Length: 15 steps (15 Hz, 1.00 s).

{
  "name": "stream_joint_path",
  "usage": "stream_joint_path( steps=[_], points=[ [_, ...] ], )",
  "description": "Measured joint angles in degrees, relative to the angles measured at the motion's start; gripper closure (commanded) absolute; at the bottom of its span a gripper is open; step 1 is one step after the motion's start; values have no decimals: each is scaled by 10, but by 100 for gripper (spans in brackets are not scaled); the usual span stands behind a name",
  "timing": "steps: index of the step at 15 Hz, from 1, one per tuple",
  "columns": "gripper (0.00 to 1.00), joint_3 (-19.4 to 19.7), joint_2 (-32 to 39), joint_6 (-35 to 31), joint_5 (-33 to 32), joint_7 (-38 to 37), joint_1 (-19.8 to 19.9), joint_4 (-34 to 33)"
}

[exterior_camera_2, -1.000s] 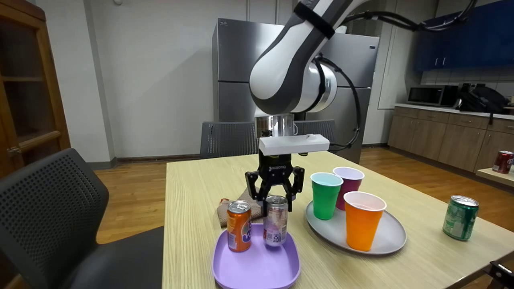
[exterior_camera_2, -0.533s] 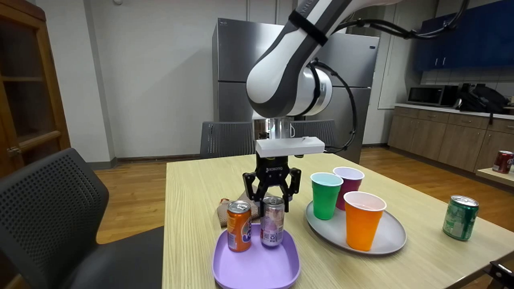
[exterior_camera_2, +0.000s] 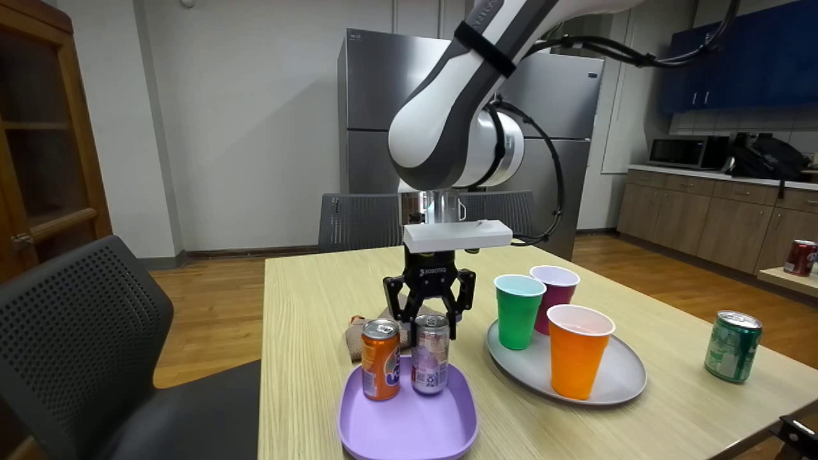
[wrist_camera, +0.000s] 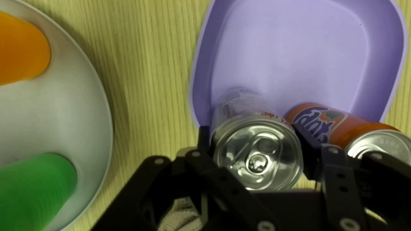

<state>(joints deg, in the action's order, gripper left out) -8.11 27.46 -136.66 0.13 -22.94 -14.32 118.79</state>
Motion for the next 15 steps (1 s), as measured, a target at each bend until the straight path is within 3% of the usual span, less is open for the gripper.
stream_joint_path(
  steps=[1, 3, 15],
  points=[
    [8, 0, 0, 0, 0, 0, 0, 0],
    [0, 1, 0, 0, 0, 0, 0, -1],
    [0, 5, -36, -8, 0, 0, 0, 4]
  ],
)
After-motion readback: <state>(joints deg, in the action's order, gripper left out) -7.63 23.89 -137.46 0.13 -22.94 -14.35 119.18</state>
